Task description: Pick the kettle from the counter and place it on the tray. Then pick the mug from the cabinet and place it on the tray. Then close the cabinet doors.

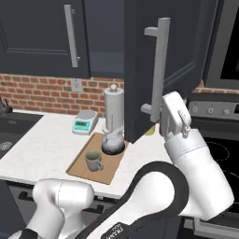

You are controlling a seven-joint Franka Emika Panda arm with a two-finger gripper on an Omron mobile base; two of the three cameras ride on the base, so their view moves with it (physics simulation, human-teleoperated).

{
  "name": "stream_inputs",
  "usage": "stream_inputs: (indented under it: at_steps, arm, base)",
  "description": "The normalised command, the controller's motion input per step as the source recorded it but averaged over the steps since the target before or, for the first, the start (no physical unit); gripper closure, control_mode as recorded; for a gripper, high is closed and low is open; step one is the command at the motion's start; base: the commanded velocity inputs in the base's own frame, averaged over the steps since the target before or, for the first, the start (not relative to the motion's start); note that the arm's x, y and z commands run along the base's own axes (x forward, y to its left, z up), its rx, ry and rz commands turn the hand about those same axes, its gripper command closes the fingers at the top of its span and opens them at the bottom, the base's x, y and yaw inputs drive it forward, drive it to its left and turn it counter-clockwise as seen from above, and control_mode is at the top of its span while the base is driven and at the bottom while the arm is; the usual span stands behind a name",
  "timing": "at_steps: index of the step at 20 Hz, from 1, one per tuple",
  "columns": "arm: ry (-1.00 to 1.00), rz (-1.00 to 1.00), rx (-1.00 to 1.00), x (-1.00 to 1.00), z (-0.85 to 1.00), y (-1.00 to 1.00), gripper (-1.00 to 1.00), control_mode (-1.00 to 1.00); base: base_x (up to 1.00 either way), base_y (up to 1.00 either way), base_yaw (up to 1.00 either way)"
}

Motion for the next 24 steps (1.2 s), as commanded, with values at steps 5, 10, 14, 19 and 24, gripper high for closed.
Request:
stream_inputs:
  at_steps: [5, 10, 14, 19, 24]
  arm:
    - [0.55, -0.14, -0.32, -0.01, 0.54, 0.70, 1.00, -1.00]
    - [0.42, -0.09, -0.25, 0.00, 0.17, 0.84, 1.00, -1.00]
    - [0.32, -0.05, -0.18, 0.13, -0.01, 0.89, 1.00, -1.00]
    - [0.13, -0.01, -0.04, 0.35, -0.27, 0.86, 1.00, -1.00]
    - [0.00, 0.00, 0.00, 0.38, -0.38, 0.78, 1.00, -1.00]
  base:
    - [0.00, 0.00, 0.00]
    - [0.00, 0.00, 0.00]
    - [0.00, 0.00, 0.00]
    - [0.00, 0.00, 0.00]
    - [0.00, 0.00, 0.00]
